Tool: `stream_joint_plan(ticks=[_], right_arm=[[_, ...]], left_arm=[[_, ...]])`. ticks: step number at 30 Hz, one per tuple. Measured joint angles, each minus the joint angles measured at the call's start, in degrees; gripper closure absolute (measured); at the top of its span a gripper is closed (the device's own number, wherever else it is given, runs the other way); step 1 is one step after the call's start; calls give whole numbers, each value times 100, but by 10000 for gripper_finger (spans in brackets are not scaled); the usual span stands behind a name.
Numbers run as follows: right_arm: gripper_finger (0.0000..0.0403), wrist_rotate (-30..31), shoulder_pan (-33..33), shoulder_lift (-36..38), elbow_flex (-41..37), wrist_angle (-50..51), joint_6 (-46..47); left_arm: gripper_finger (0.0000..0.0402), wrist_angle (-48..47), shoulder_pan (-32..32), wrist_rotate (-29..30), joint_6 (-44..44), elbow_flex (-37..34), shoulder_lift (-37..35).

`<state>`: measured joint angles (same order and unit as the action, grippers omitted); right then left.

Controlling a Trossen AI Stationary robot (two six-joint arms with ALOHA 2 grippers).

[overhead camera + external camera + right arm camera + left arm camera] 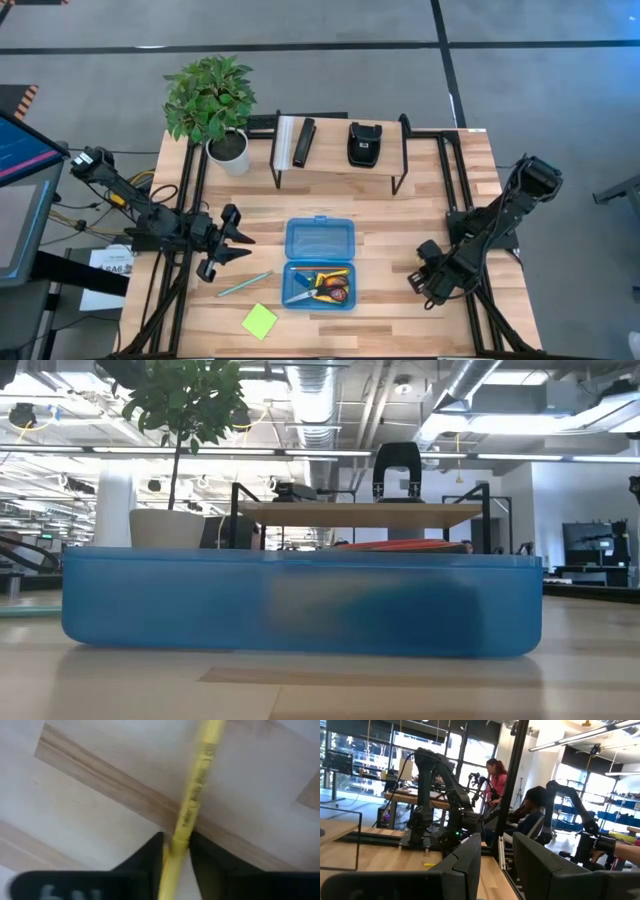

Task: Pack school essentials
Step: Put the yellow highlighter pen into the blue supply box

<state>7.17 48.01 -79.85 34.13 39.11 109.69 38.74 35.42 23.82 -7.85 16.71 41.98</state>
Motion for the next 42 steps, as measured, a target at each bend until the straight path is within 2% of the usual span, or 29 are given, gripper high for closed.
stream_joint_plan(ticks=[4,8,12,19,22,27,31,37,42], right_arm=[[359,37,0,4,2,6,-22],[392,70,-19,9,90,56,-184],[380,376,-133,-7,471,235,-467],[365,1044,-851,-9,1342,72,-2265],[372,1175,-1290,-11,1687,-365,-3415],[373,1225,-2013,-11,2098,-1704,-5487],[372,1022,-2542,-146,2432,-2135,-6573],[373,304,-3000,-969,3283,-1539,-7681],[373,183,-3029,-1900,4273,-484,-8567]], left_arm=[[301,-25,0,-1,-44,0,2],[301,-83,0,1,-48,0,2],[301,-85,0,43,-46,2,2],[301,-85,0,56,-44,2,4],[301,-85,0,56,-80,2,4],[301,-113,0,56,-86,2,4],[301,-155,0,56,-88,4,3],[301,-219,0,58,-86,4,3],[301,-290,0,56,-83,7,2]])
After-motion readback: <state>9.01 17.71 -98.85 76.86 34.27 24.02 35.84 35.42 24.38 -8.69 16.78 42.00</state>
